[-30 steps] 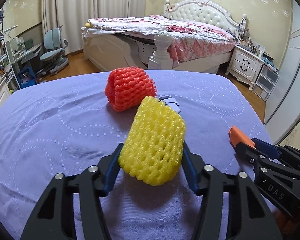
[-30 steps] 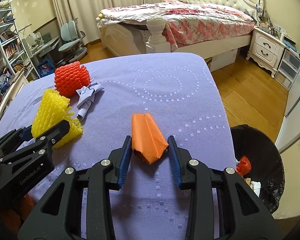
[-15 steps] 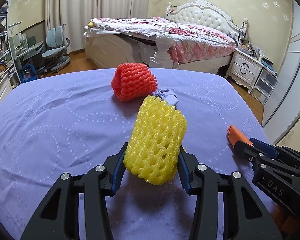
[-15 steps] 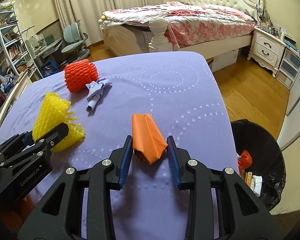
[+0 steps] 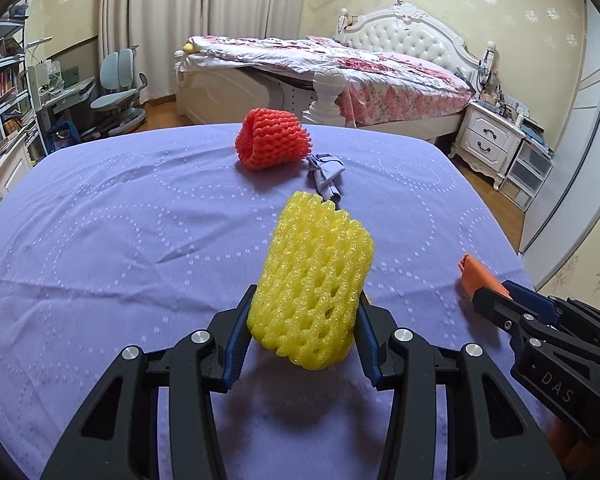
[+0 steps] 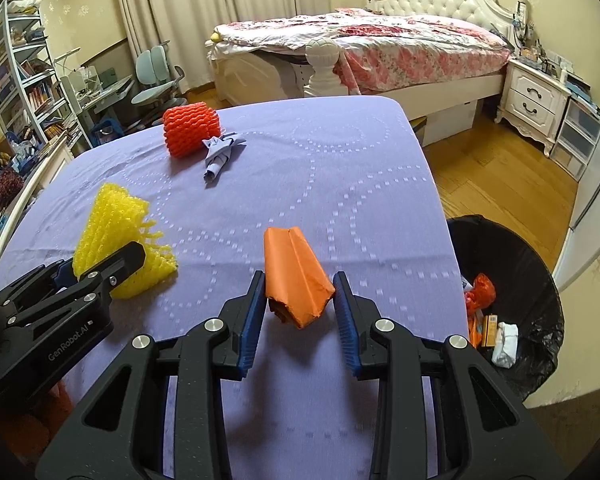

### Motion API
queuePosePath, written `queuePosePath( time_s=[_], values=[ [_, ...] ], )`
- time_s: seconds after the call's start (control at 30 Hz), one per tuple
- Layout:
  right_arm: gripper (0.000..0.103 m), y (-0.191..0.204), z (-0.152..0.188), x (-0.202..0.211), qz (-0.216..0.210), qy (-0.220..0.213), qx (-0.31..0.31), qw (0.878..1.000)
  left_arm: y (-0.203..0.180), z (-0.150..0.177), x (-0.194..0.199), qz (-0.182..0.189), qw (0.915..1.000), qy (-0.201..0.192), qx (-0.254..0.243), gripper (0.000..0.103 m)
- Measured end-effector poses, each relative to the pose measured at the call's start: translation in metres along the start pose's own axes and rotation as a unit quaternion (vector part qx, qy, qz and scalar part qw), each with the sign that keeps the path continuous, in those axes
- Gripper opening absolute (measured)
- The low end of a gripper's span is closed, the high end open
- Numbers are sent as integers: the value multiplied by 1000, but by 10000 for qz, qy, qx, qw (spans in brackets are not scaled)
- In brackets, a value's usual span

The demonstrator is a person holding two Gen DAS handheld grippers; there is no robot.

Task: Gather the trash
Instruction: 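Grasp the yellow foam net with the left gripper while the right gripper holds the orange paper, then carry the orange paper and yellow net over the black bin and open both grippers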

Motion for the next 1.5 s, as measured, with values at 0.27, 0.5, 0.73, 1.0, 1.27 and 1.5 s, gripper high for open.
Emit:
queuePosePath(
  time_s=[0.27, 0.5, 0.73, 1.0, 1.27, 1.5],
  values=[
    [33, -3, 16, 15, -7, -99, -17, 9999, -13, 13, 9, 30, 9999, -78, -114, 46],
    [33, -16, 28, 31, 21, -247, -141, 9996, -27, 21, 17, 65, 9997, -152, -202, 46],
    [33, -40, 38, 48, 90, -420, -394, 9983, -50, 25, 22, 145, 9988, -226, -403, 46],
    [33, -76, 42, 64, 341, -653, -711, 9947, -85, 22, 23, 330, 9970, -291, -631, 46],
    [33, -127, 38, 69, 621, -796, -1119, 9886, -136, 9, 17, 565, 9930, -347, -973, 46],
    [33, -171, 34, 69, 798, -819, -1443, 9829, -179, -6, 0, 712, 9894, -277, -1235, 46]
  ],
)
Point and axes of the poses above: each gripper's, at about its wrist camera, not at the fingertips, and x roughly against the way its jaws point, y to its left, z to its underside, the point moved 9 cm from there along -x, roughly the way its jaws point, and after that the axes turned 13 degrees about y, right-handed, at the moved point
